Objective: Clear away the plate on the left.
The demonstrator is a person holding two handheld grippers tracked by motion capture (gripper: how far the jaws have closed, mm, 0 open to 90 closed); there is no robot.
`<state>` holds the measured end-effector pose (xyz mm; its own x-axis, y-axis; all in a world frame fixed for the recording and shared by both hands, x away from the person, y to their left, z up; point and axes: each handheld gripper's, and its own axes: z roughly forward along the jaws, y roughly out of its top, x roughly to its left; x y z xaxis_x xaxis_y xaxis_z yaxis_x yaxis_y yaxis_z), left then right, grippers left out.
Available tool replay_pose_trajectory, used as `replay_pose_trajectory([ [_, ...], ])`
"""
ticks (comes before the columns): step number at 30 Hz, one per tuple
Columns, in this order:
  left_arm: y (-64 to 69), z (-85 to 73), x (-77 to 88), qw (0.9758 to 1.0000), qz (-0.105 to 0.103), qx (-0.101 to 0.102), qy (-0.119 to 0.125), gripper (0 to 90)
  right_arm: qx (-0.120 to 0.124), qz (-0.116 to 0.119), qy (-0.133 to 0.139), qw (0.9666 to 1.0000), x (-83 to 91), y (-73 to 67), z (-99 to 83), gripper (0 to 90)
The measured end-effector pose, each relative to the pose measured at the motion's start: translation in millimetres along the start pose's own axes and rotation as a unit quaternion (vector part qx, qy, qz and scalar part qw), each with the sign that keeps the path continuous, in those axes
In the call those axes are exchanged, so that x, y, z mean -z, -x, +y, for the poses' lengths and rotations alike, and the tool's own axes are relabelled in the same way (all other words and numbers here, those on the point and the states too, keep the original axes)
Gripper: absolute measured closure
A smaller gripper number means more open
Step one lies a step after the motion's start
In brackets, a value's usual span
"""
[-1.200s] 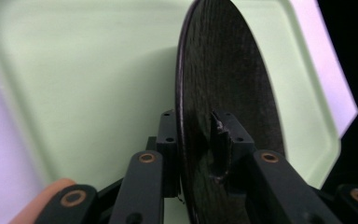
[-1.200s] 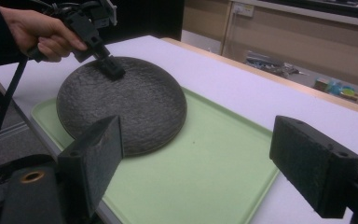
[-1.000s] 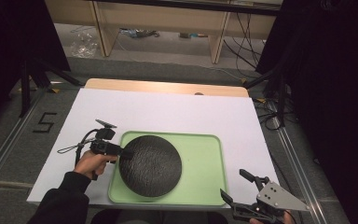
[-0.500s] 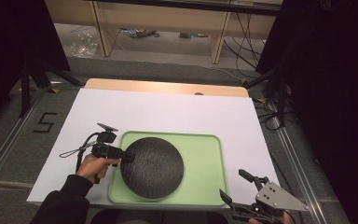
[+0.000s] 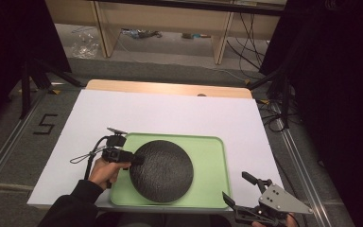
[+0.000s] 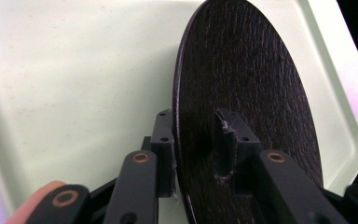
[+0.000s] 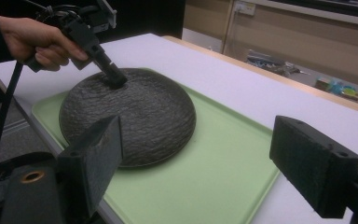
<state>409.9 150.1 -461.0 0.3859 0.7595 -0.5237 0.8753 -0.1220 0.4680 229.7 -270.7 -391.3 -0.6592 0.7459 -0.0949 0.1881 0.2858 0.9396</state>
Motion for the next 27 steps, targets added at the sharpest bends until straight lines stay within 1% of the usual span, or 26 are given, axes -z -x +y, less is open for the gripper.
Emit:
replay_pose_trajectory([
  [1, 1.5, -0.3, -1.1, 1.0, 0.001, 0.001, 0.0, 69.0, 0.0, 0.0, 0.0, 1.0, 0.0, 0.0, 0.0, 18.3],
  [2, 3.1, -0.6, -3.2, 1.0, -0.003, 0.004, 0.005, 69.0, -0.007, 0.002, -0.004, 1.0, 0.4, -0.8, 0.1, 18.3],
  [4, 4.9, -0.7, -4.8, 1.0, -0.003, 0.007, 0.004, 68.9, -0.004, 0.002, -0.003, 1.0, 0.3, -0.6, 0.0, 18.3],
  [6, 6.6, -0.7, -7.4, 1.0, -0.006, 0.005, 0.003, 68.9, 0.0, 0.0, -0.001, 1.0, 0.1, 0.0, -0.1, 18.3],
  [8, 9.6, -0.8, -10.9, 0.9999, -0.011, 0.002, -0.002, 68.9, -0.007, 0.003, -0.005, 1.0, 0.3, -0.7, 0.1, 18.3],
  [9, 10.9, -0.7, -12.7, 0.9999, -0.01, 0.003, 0.002, 68.9, -0.001, 0.0, -0.001, 1.0, 0.0, 0.0, -0.1, 18.3],
  [10, 11.2, -0.5, -13.1, 0.9999, -0.01, -0.002, -0.003, 68.7, 0.0, 0.0, 0.0, 1.0, 0.0, 0.0, -0.1, 18.3],
  [12, 12.9, -0.4, -16.0, 0.9999, -0.014, 0.002, -0.001, 68.7, -0.005, 0.004, -0.003, 1.0, 0.2, -0.6, 0.1, 18.3],
  [13, 13.3, -0.4, -17.2, 0.9999, -0.013, 0.001, -0.001, 68.5, -0.007, 0.004, -0.005, 1.0, 0.4, -0.8, -0.1, 18.3],
  [14, 13.1, -0.3, -18.1, 0.9999, -0.015, 0.0, -0.004, 68.4, 0.0, 0.0, -0.002, 1.0, 0.1, 0.0, -0.1, 18.3],
  [16, 13.2, 0.0, -22.0, 0.9998, -0.018, 0.002, -0.003, 68.1, 0.0, 0.002, -0.001, 1.0, -0.3, -0.1, 0.0, 18.3],
  [18, 13.1, 0.2, -25.3, 0.9998, -0.019, -0.001, -0.01, 67.3, 0.001, 0.001, -0.003, 1.0, -0.6, -0.2, -0.1, 18.3],
  [19, 13.9, 0.2, -26.9, 0.9998, -0.019, 0.002, -0.01, 67.1, 0.002, 0.003, -0.004, 1.0, 0.0, -0.2, 0.0, 18.3],
  [20, 14.0, 0.3, -28.4, 0.9997, -0.021, 0.001, -0.01, 66.9, 0.002, 0.003, -0.002, 1.0, 0.0, 0.1, 0.1, 18.3],
  [21, 14.2, 0.2, -29.2, 0.9997, -0.022, 0.002, -0.013, 66.7, -0.001, 0.002, -0.002, 1.0, -0.3, -0.1, 0.1, 18.3],
  [22, 13.4, 0.3, -29.3, 0.9997, -0.019, -0.004, -0.018, 66.5, -0.001, 0.002, -0.003, 1.0, -0.2, 0.0, -0.1, 18.3],
  [23, 13.4, 0.3, -29.3, 0.9997, -0.019, -0.004, -0.018, 66.1, -0.001, 0.002, -0.003, 1.0, -0.2, 0.0, -0.1, 18.3],
  [24, 13.3, 0.4, -30.8, 0.9997, -0.018, 0.001, -0.017, 65.6, 0.002, 0.002, -0.001, 1.0, -0.1, 0.3, 0.0, 18.3],
  [25, 12.1, 0.8, -30.3, 0.9995, -0.016, -0.005, -0.026, 65.4, 0.001, 0.002, -0.002, 1.0, 0.0, 0.2, 0.0, 18.3],
  [27, 12.7, 0.9, -30.8, 0.9995, -0.013, -0.004, -0.029, 63.9, 0.0, 0.002, -0.001, 1.0, -0.1, 0.3, 0.0, 18.3],
])
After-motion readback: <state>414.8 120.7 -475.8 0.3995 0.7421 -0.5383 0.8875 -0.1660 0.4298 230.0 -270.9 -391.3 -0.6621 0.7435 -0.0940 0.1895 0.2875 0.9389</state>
